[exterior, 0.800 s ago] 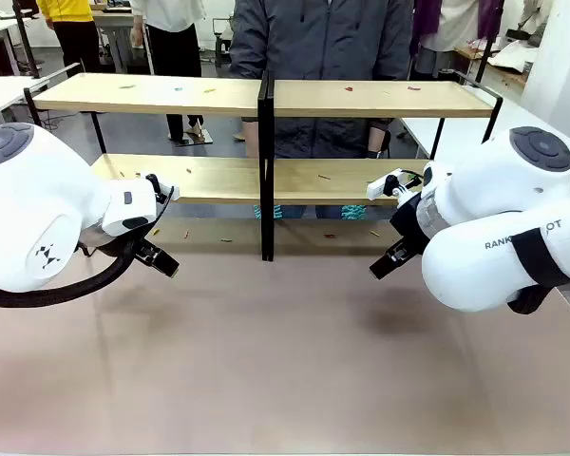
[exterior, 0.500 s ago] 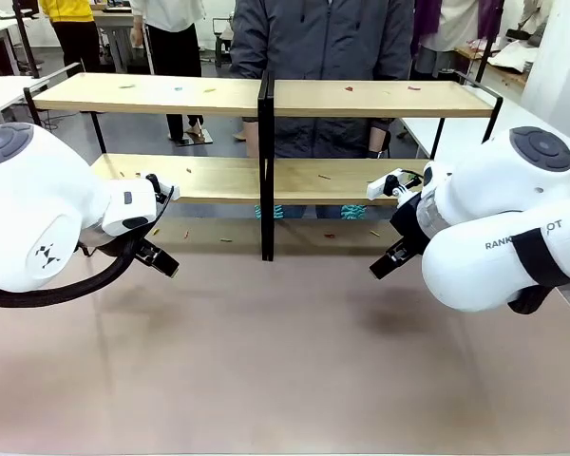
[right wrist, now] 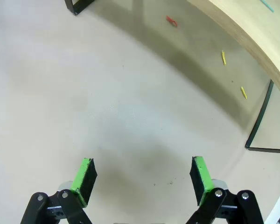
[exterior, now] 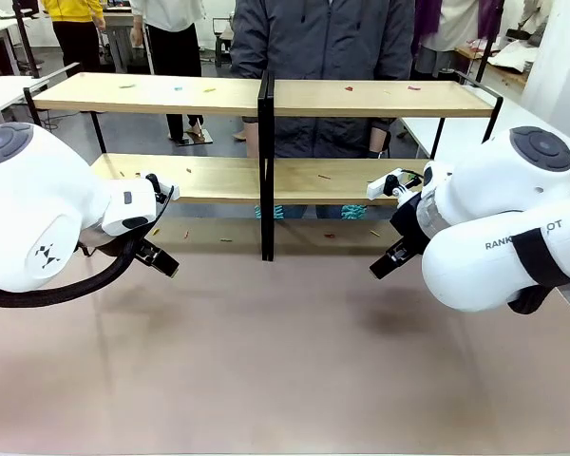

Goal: Clean the shelves.
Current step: Pick up the Duster when the human hands it over.

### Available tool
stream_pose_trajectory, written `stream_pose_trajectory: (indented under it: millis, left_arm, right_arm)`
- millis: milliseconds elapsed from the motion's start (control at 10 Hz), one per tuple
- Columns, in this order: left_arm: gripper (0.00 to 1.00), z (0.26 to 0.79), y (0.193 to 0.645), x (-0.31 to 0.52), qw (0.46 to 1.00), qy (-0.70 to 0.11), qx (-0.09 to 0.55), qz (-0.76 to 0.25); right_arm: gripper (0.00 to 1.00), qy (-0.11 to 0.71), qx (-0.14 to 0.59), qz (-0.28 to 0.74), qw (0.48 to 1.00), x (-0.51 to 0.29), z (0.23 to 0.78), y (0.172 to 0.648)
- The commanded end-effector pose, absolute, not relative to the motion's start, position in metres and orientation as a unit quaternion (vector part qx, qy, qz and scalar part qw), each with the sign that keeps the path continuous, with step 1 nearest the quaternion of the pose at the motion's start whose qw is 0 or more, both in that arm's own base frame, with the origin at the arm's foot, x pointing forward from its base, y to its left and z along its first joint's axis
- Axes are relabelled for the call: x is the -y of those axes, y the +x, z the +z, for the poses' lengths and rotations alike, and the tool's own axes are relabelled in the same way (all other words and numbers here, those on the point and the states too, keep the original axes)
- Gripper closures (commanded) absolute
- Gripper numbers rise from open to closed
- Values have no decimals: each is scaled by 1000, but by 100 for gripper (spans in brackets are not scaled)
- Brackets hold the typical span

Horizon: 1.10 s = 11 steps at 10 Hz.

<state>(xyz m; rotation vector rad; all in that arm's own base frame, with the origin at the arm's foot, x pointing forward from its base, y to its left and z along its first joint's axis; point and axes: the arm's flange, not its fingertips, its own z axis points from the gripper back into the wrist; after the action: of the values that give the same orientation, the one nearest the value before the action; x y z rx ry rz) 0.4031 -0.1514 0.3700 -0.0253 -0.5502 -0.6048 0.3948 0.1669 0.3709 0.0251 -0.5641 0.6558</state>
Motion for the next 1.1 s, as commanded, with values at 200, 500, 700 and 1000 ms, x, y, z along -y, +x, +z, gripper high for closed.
stream_pose_trajectory:
  millis: [200, 500, 700, 1000]
  left_arm:
    - [0, 370, 403, 151, 917, -12, 268, -294]
    - [0, 370, 403, 151, 917, -12, 268, -294]
    - [0, 370, 403, 151, 917, -12, 268, -294]
    - [0, 407, 369, 147, 892, -43, 326, -310]
  right_arm:
    - [0, 12, 273, 317, 908, -167, 371, 395]
    - [0, 12, 273, 317, 908, -167, 371, 395]
    - [0, 12, 273, 317, 908, -167, 371, 395]
    - [0, 38, 299, 317, 899, -158, 404, 376]
